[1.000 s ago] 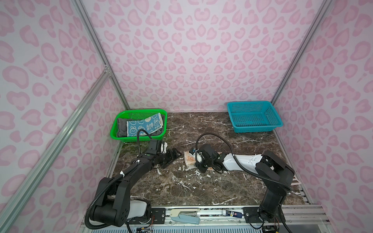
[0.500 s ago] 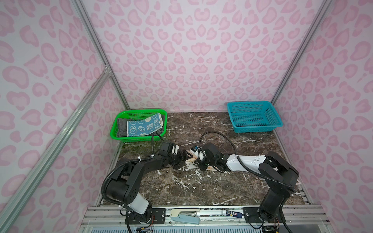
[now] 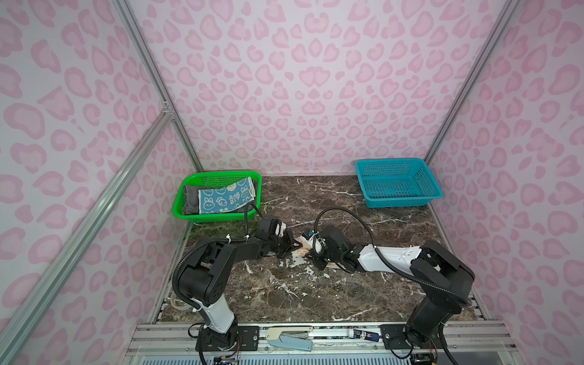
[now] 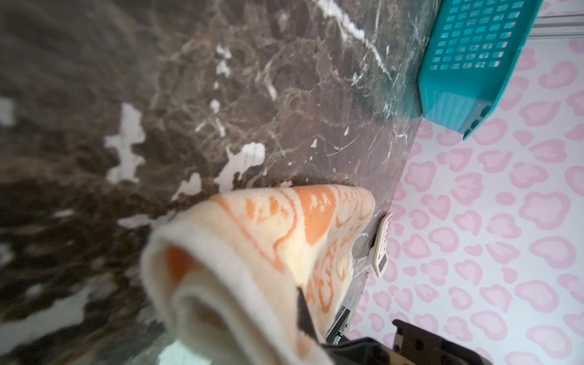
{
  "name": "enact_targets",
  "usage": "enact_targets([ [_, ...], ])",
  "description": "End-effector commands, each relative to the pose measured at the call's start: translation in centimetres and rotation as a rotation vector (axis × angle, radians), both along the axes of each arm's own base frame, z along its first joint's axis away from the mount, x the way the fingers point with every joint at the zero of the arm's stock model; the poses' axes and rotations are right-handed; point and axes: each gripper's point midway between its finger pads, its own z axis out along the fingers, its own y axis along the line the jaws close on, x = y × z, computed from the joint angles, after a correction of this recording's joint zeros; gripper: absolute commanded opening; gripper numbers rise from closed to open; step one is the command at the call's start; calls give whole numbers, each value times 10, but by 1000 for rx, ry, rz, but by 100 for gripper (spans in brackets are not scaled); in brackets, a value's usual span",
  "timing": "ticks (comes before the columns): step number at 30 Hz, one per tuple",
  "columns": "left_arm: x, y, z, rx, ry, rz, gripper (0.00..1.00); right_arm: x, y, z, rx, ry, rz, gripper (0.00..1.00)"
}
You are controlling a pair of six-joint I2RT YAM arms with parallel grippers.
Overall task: Fold and stack the towels
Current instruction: 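Lift the folded orange towel with the left gripper while the right gripper releases, then lower the orange towel onto the blue towel in the green basket, open left gripper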
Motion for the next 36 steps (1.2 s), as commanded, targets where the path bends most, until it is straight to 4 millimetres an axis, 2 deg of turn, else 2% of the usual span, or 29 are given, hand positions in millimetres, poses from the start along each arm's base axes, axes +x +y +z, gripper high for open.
enact_targets([
  [1,8,-3,11,25,-58,-47,4,11,-7,19,11,-127,-85,48],
  [6,27,-2,51,122,-218,-148,4,21,-35,61,62,-277,-260,86],
  [7,31,-1,60,149,-252,-173,4,22,-40,68,73,-295,-290,97],
  [8,36,0,69,170,-284,-191,4,23,-45,74,81,-309,-310,99],
  [14,62,16,119,317,-458,-287,4,20,-62,101,83,-350,-358,99],
  [16,76,27,137,372,-509,-299,4,19,-64,107,91,-352,-359,99],
  [19,98,53,154,429,-541,-258,4,19,-64,112,96,-351,-363,99],
  [25,137,95,189,492,-621,-208,4,19,-60,112,106,-337,-360,99],
  [32,172,154,207,610,-674,-117,4,20,-54,111,98,-327,-335,99],
  [36,185,202,206,668,-648,-23,3,19,-52,109,96,-322,-325,99],
])
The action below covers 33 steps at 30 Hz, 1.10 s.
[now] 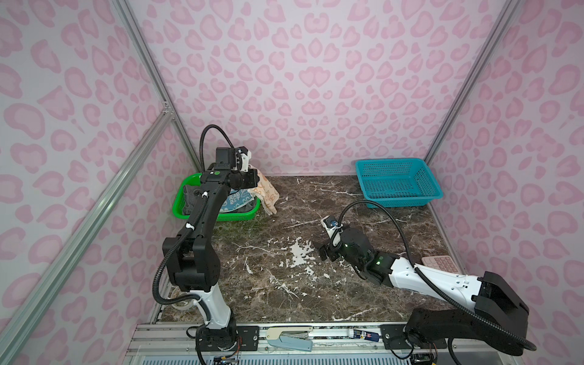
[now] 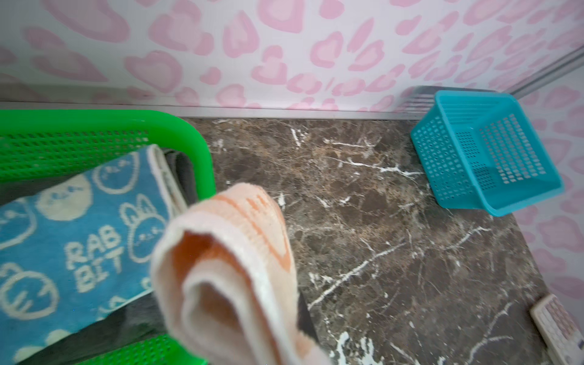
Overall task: Fold and stack the towels
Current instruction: 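Lower the orange towel onto the blue towel in the green basket, open left gripper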
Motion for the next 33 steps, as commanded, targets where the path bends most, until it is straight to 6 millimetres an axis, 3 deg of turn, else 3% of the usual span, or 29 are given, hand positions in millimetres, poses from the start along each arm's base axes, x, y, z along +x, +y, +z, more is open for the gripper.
enact_targets([
  [1,8,36,-1,50,-11,72,4,0,2,-2,-2,6,10,99],
  [8,11,114,-17,81,-12,245,4,0,7,-8,0,24,19,99],
  [13,17,160,-34,84,-3,328,4,0,11,-10,-2,27,36,99],
  [17,20,187,-53,84,26,408,3,1,12,-12,-19,33,40,99],
  [22,24,199,-72,80,43,463,5,-1,13,-20,-32,55,49,99],
  [24,25,200,-79,71,60,469,19,-1,13,-20,-31,58,49,99],
  [27,24,197,-82,51,59,469,51,0,14,-20,-29,56,47,99],
  [28,23,197,-80,50,54,474,56,0,14,-20,-30,56,46,99],
  [33,15,199,-68,64,22,500,67,0,17,-20,-22,59,54,99],
])
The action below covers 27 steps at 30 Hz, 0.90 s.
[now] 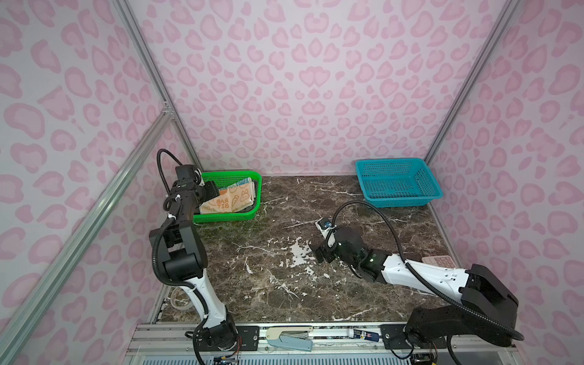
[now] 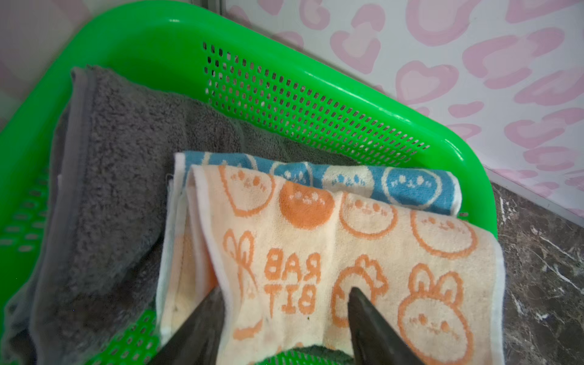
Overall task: Fold and stack the towels
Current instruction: 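Lower the orange towel onto the blue towel in the green basket, open left gripper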
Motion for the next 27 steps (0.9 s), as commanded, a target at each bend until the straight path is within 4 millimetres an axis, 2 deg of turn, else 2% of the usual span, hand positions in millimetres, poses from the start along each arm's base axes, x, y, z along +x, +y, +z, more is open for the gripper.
enact_targets([
  [1,2,5,29,40,-83,18,69,0,4,1,10,2,11,99],
  [9,-18,-8,64,119,-140,3,73,-1,3,2,13,3,14,99],
  [15,-39,-36,85,144,-225,-45,74,-1,1,11,45,-15,-1,99],
  [19,-60,-57,87,166,-280,-62,76,0,0,21,69,-43,-6,99],
  [22,-76,-70,91,182,-322,-63,76,6,-10,28,67,-56,-57,99],
  [23,-83,-73,92,181,-337,-52,78,8,-14,30,65,-60,-65,99],
  [26,-103,-86,88,176,-373,-42,97,14,-31,33,61,-58,-102,99],
  [27,-108,-90,86,178,-381,-38,97,17,-37,33,61,-56,-122,99],
])
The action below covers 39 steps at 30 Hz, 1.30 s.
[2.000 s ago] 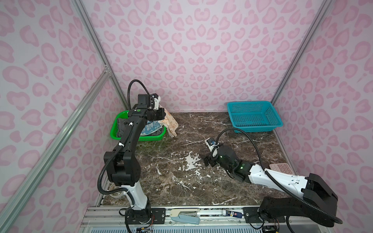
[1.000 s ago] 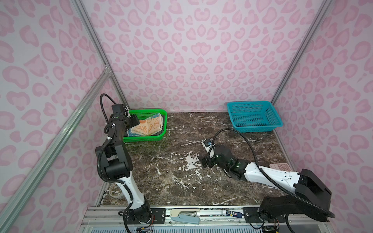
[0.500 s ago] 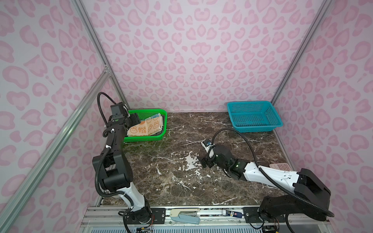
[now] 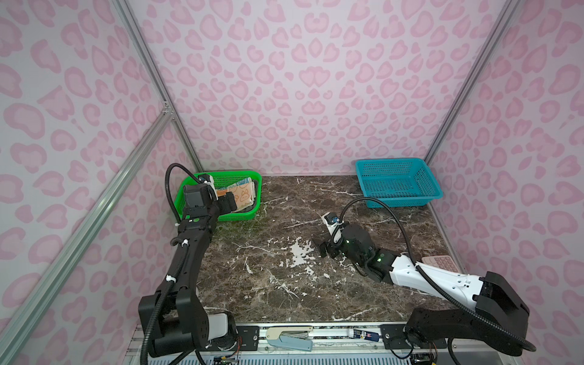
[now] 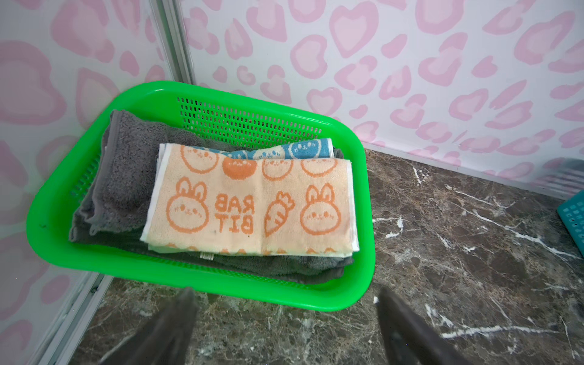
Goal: Fold and stack the towels
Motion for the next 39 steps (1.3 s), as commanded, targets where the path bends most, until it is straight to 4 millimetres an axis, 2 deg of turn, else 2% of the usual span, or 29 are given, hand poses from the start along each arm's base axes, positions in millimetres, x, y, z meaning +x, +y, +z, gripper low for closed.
enact_targets([
  [1,-8,-6,12,14,-105,32,97,8,-24,-3,-11,13,-79,99],
  [6,-30,-20,-11,9,-121,57,97,18,-69,4,49,16,-186,99],
  [10,-43,-25,-36,46,-131,66,97,25,-127,3,94,-35,-369,99],
  [14,-58,-28,-47,82,-213,78,97,24,-191,-10,120,-82,-580,99],
  [18,-71,-30,-53,152,-297,44,97,15,-241,-21,85,-162,-735,99],
  [20,-73,-35,-59,180,-327,10,97,14,-265,-19,127,-207,-818,99],
  [22,-73,-32,-67,181,-325,24,97,17,-273,-14,57,-257,-802,99],
  [24,-70,-31,-77,191,-301,28,97,18,-289,-18,-15,-278,-868,99],
  [28,-66,-25,-87,207,-304,63,97,24,-311,-46,-42,-225,-923,99],
  [30,-63,-23,-89,213,-310,73,97,25,-313,-54,-3,-242,-915,99],
  [35,-45,-25,-87,248,-323,47,97,38,-314,-54,55,-262,-878,99],
  [39,-36,-21,-99,248,-326,40,97,53,-312,-56,95,-269,-824,100],
])
